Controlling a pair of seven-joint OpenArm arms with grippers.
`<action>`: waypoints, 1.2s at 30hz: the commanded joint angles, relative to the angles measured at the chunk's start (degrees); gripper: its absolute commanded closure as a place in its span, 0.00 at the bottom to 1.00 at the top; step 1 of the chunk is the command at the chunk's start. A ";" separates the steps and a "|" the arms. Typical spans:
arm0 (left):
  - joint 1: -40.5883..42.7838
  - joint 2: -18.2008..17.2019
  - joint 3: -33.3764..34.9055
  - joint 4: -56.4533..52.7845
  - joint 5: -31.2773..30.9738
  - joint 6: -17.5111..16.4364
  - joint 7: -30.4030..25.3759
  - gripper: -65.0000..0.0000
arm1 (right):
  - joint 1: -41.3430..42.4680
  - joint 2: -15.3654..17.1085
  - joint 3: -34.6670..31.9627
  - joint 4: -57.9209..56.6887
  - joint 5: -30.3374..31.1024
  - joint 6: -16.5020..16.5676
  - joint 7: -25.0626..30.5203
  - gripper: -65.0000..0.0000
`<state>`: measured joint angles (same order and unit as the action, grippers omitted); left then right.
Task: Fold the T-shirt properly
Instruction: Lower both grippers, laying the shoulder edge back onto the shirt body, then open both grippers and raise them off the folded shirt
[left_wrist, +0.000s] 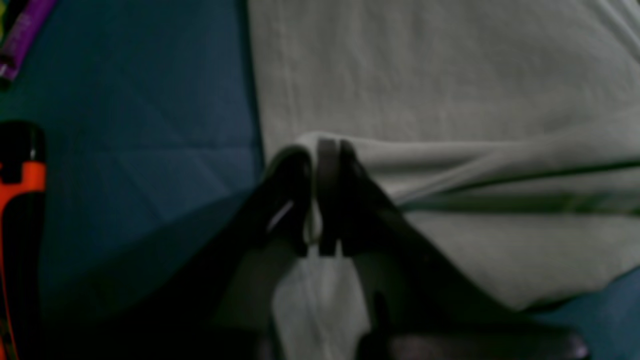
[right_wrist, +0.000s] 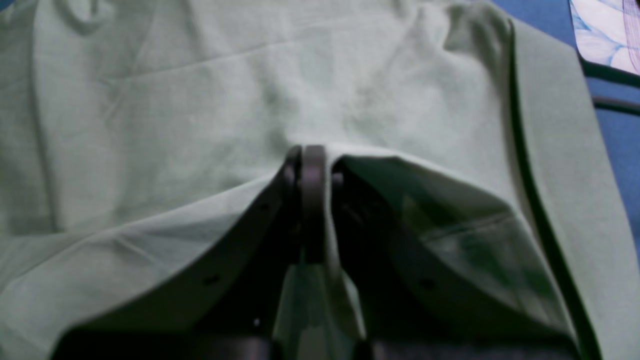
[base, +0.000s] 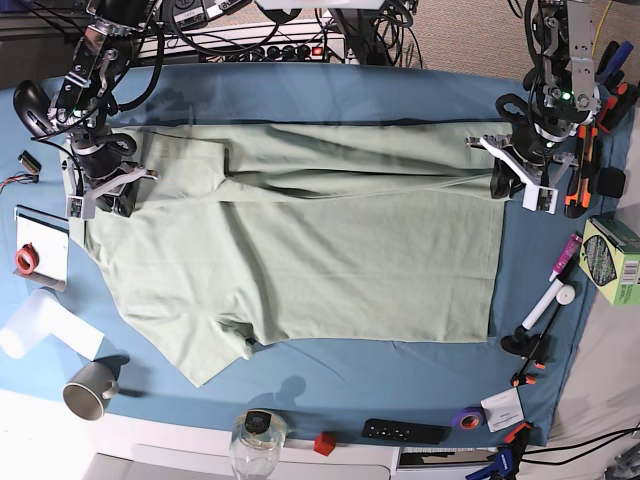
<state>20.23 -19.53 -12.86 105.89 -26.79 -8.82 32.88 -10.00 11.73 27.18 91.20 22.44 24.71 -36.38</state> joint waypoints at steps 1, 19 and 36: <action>-0.42 -0.61 -0.39 0.81 -0.24 -0.26 -1.46 1.00 | 0.63 0.96 0.13 0.94 0.63 -0.13 1.55 1.00; -0.42 -0.63 -0.39 0.81 -0.85 -4.76 -1.42 0.52 | 0.63 0.96 0.15 0.94 -2.99 -2.10 2.60 0.50; -0.42 -0.61 -0.39 0.83 14.27 6.49 -2.51 0.52 | 0.63 0.46 12.22 0.94 4.13 -5.64 0.59 0.50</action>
<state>20.12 -19.51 -12.86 105.86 -12.53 -2.57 31.94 -9.80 11.22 39.09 91.15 26.13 18.94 -37.17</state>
